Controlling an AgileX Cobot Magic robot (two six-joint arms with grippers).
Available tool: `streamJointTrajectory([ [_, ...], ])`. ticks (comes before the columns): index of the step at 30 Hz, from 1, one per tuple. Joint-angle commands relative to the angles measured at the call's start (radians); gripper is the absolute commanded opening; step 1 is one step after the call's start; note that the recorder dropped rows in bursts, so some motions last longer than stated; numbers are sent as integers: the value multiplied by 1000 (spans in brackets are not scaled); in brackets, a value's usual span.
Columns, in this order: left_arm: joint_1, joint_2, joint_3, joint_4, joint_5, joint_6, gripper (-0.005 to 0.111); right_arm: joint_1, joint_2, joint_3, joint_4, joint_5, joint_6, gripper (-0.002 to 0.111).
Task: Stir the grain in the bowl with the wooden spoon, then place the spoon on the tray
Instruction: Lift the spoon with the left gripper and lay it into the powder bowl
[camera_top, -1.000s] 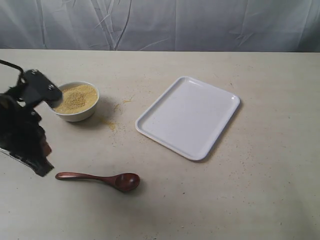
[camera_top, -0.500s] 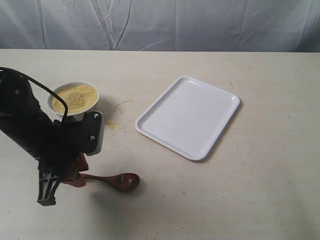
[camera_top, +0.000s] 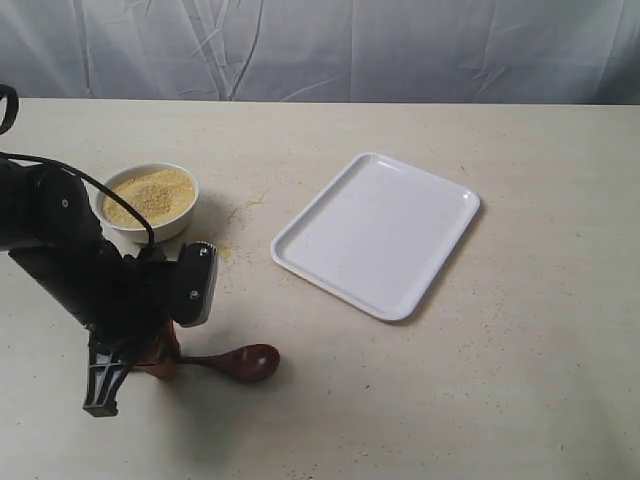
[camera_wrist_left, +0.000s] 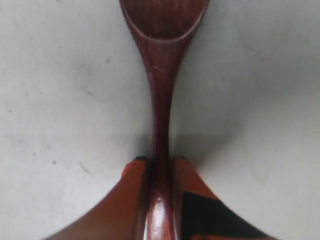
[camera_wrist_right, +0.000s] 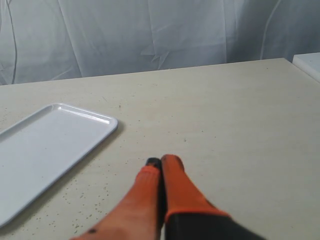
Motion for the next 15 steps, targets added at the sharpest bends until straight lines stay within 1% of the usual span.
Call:
streamJointTrajectory([
  [1, -7, -36, 0, 29, -28, 3, 0, 3, -5, 2, 1, -9, -1, 0],
  [5, -4, -153, -1, 37, -29, -3, 0, 3, -5, 2, 1, -9, -1, 0],
  [7, -2, -219, -17, 73, -34, -24, 0, 3, -5, 2, 1, -9, -1, 0],
  [9, 17, -279, -46, 157, -72, -140, 0, 3, -5, 2, 1, -9, -1, 0],
  [12, 70, -322, -105, 347, -104, -340, 0, 3, -5, 2, 1, -9, -1, 0],
  [13, 92, -324, -126, 386, -104, -382, 0, 3, -5, 2, 1, -9, -1, 0],
  [15, 130, -317, -157, 423, -106, -393, 0, 3, -5, 2, 1, -9, -1, 0],
])
